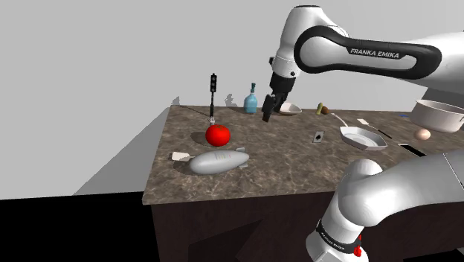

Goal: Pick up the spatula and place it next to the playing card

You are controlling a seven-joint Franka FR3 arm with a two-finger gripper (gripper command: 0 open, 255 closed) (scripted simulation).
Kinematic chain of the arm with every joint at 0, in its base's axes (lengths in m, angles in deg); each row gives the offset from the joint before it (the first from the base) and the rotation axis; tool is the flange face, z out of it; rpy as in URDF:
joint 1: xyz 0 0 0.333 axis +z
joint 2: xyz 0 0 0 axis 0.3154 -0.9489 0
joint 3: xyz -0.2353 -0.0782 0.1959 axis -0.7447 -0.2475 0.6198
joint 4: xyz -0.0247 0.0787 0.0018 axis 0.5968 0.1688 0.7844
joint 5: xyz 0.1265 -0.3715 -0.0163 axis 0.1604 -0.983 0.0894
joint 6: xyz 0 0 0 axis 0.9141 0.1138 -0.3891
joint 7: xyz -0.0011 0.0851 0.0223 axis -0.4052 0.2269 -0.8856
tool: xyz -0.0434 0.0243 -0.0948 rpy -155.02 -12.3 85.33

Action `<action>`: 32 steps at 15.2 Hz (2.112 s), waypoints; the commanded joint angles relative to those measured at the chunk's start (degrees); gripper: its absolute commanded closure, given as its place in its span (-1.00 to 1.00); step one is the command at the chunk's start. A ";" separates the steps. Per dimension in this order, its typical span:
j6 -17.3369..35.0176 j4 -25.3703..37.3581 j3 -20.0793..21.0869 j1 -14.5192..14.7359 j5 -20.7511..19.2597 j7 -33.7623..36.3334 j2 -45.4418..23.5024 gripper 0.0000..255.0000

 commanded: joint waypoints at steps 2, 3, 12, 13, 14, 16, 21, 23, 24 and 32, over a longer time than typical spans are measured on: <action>1.46 0.23 -0.53 0.43 -0.17 -1.47 -2.02 -1.00; 2.87 0.54 -1.03 0.87 -0.32 -2.94 -4.09 -1.00; 13.33 6.44 -4.38 4.81 -0.21 -16.09 -23.73 -1.00; 14.21 7.41 -4.57 5.19 -0.04 -17.55 -25.96 -1.00; 15.03 8.43 -4.73 5.56 0.15 -19.01 -28.20 -1.00; 16.51 10.63 -4.93 6.27 0.58 -21.89 -32.66 -1.00; 19.18 16.94 -4.64 7.61 1.74 -28.84 -43.69 -1.00; 19.86 19.76 -4.24 8.02 2.11 -31.44 -48.02 -1.00; 20.13 21.23 -3.98 8.20 2.26 -32.70 -50.17 -1.00; 22.80 26.50 -2.65 8.81 2.52 -37.56 -59.84 -1.00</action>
